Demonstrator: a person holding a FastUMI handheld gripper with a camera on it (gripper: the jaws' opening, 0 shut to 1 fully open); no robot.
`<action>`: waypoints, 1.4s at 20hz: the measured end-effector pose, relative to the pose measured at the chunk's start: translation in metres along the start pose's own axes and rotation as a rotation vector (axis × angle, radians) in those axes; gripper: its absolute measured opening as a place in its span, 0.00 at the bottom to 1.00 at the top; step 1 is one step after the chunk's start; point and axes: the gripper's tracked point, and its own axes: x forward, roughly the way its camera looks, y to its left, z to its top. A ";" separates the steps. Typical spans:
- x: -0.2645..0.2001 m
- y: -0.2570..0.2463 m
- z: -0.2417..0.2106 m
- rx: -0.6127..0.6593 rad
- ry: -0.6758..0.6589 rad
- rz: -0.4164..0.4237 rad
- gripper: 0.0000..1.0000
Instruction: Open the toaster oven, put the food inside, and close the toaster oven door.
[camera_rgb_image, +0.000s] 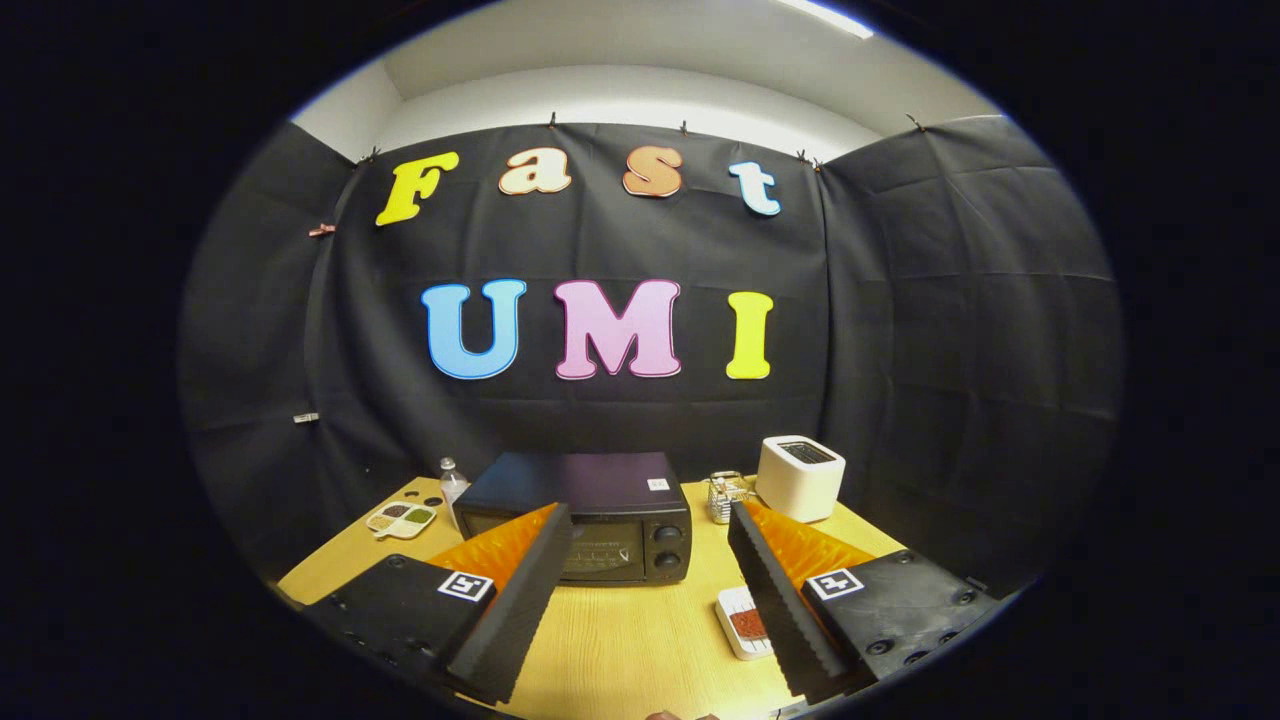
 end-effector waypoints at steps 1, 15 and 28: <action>0.000 0.000 -0.002 -0.006 0.008 0.004 0.97; 0.016 0.022 -0.029 -0.024 0.091 0.041 0.98; 0.158 0.108 -0.061 0.003 0.122 0.088 0.98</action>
